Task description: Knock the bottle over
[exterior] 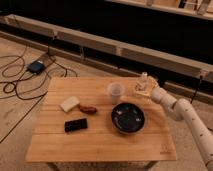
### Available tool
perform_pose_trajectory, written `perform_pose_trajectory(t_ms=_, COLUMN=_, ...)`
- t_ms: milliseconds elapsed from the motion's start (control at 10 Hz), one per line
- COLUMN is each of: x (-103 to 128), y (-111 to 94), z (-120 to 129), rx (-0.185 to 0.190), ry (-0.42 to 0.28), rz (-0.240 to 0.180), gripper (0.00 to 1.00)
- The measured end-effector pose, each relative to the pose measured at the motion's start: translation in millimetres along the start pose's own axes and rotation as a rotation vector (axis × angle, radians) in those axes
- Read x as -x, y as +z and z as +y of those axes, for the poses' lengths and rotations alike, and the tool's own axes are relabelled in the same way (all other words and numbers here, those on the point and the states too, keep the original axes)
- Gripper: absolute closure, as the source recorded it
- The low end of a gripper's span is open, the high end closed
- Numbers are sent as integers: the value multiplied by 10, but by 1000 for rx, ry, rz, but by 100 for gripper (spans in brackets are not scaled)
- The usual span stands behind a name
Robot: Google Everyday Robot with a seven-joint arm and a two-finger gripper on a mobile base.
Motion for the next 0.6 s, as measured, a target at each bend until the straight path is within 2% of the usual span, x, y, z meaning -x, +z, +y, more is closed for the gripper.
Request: perform_pose_trajectory(t_ms=600, x=-290, y=384, z=-336, rx=-112, ry=46, rz=32, gripper=20)
